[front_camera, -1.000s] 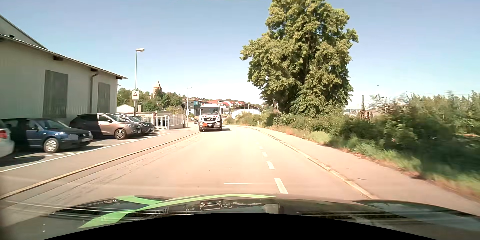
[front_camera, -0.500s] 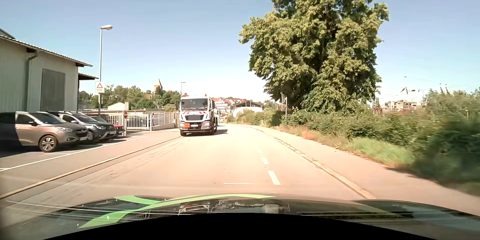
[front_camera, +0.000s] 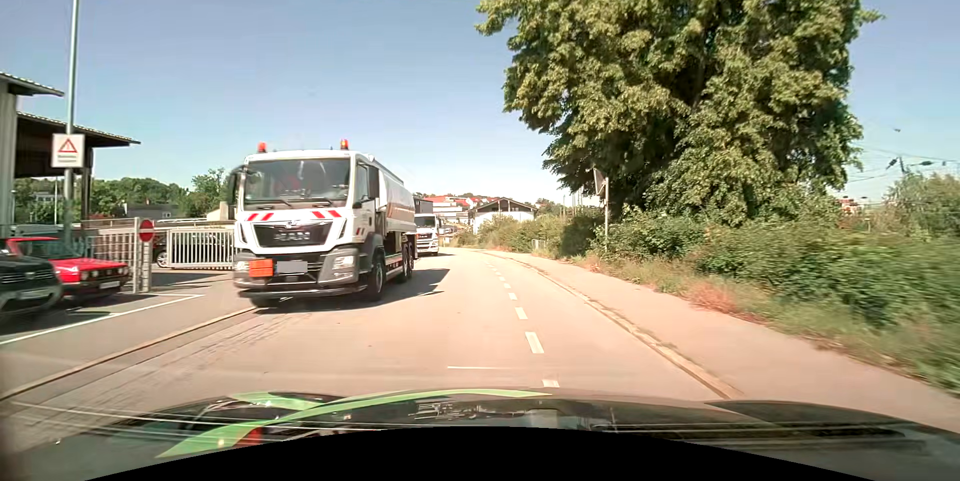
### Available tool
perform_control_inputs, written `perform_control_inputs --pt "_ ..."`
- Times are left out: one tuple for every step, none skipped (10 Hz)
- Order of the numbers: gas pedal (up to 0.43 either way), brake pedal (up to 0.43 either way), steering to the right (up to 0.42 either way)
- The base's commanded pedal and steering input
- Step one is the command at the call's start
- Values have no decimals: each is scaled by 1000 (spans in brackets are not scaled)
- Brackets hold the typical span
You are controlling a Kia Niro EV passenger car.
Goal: Follow the waypoints while adhering to traffic rules and regulations
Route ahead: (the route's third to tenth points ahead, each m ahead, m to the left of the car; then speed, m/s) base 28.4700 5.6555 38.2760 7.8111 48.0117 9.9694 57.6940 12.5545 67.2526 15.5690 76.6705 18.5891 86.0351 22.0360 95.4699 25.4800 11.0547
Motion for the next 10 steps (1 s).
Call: perform_control_inputs --pt "59 0 -26" --pt "59 0 -26" --pt "59 0 -25" --pt "47 0 -20" --pt "47 0 -15" --pt "39 0 -14" --pt "39 0 -15" --pt "39 0 -16" --pt "39 0 -18" --pt "28 0 -20"
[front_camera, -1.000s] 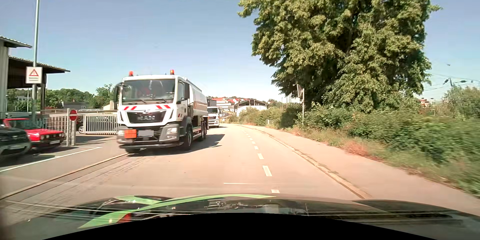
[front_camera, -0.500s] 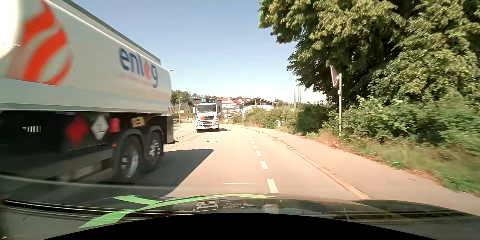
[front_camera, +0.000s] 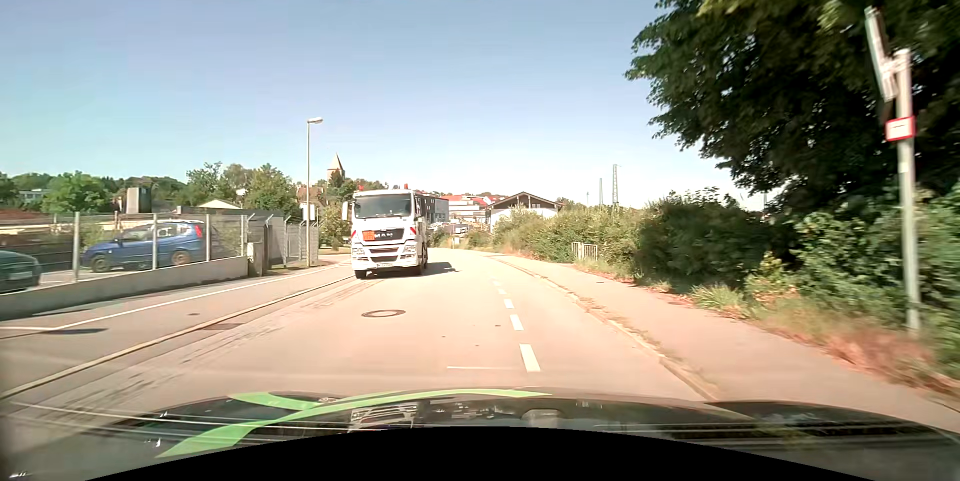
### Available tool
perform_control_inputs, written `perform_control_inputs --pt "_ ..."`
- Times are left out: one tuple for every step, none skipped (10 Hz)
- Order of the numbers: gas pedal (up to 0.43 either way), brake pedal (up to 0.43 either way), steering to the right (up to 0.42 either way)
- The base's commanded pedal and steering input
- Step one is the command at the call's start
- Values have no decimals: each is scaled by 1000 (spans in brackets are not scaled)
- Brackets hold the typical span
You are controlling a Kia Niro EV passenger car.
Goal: Follow the waypoints while adhering to traffic rules and regulations
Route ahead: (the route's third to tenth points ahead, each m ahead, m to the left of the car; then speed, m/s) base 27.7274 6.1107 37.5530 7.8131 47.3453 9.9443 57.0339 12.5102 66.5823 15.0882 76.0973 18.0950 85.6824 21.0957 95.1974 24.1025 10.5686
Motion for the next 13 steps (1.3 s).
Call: perform_control_inputs --pt "28 0 -23" --pt "28 0 -23" --pt "28 0 -23" --pt "28 0 -23" --pt "28 0 -25" --pt "28 0 -27" --pt "28 0 -29" --pt "28 0 -32" --pt "39 0 -35" --pt "39 0 -34" --pt "47 0 -32" --pt "67 0 -30" --pt "87 0 -27"
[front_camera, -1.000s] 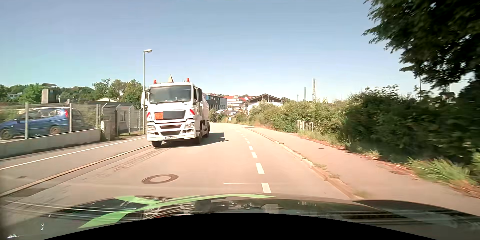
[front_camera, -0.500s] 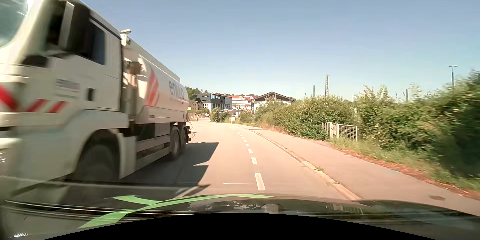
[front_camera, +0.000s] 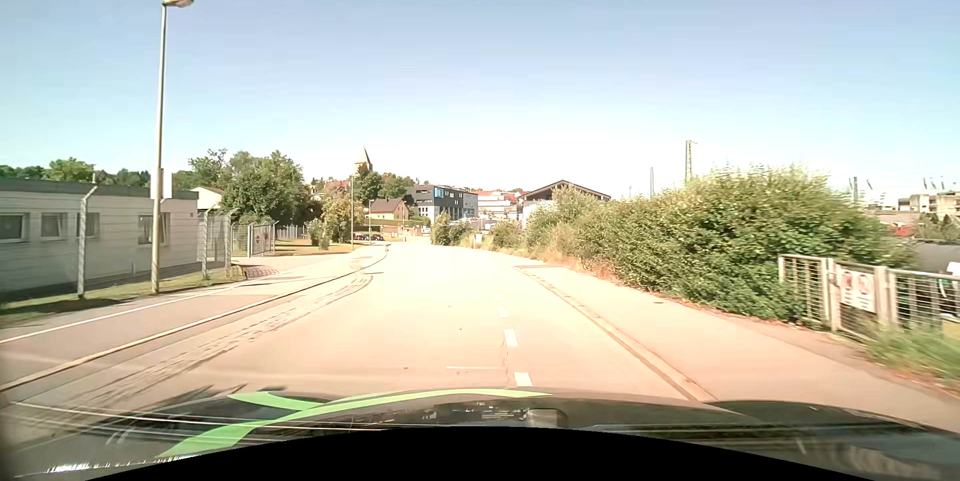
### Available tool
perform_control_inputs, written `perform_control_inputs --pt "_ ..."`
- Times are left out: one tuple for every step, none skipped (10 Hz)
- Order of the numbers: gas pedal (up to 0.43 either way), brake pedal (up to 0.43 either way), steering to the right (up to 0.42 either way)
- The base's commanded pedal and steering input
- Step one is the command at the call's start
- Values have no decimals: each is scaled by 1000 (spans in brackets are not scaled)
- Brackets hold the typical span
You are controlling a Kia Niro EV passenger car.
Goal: Follow the waypoints while adhering to traffic rules and regulations
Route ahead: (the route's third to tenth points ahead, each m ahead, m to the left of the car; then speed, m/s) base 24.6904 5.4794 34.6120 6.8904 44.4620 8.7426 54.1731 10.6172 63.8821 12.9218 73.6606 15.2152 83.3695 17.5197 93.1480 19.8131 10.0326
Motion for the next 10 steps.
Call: perform_control_inputs --pt "87 0 -25" --pt "118 0 -25" --pt "118 0 -25" --pt "118 0 -28" --pt "118 0 -32" --pt "110 0 -34" --pt "87 0 -34" --pt "79 0 -34" --pt "79 0 -34" --pt "79 0 -34"
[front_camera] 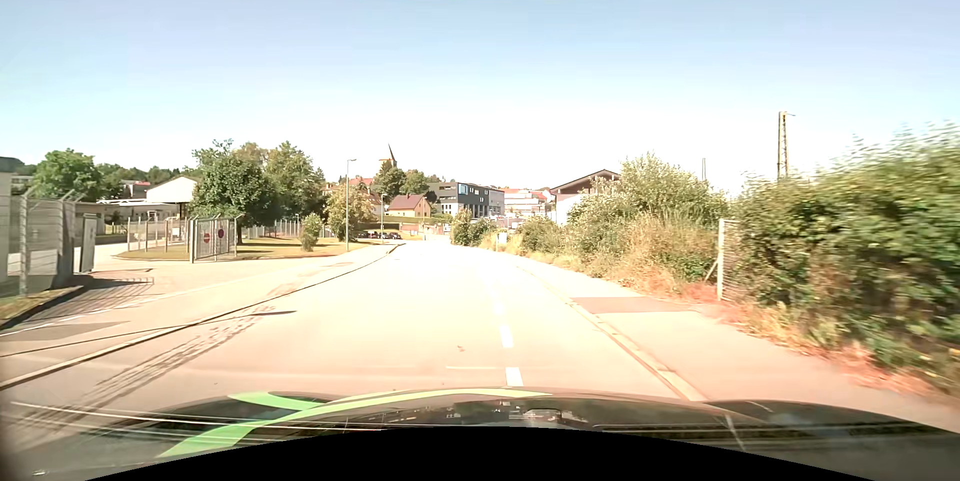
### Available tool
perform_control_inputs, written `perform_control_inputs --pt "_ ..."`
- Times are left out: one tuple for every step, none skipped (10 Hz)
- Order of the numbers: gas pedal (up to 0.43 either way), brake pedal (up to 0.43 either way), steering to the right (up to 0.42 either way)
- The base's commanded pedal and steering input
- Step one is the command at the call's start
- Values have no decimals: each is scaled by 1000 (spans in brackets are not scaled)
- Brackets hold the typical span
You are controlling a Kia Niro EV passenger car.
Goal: Follow the waypoints while adhering to traffic rules and regulations
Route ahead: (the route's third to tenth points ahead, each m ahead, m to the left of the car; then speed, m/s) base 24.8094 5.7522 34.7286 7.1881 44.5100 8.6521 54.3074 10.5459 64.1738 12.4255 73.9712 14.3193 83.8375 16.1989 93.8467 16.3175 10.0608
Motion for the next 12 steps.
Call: perform_control_inputs --pt "79 0 -35" --pt "79 0 -36" --pt "67 0 -37" --pt "67 0 -37" --pt "59 0 -37" --pt "59 0 -37" --pt "59 0 -37" --pt "47 0 -37" --pt "47 0 -37" --pt "47 0 -37" --pt "47 0 -37" --pt "47 0 -37"
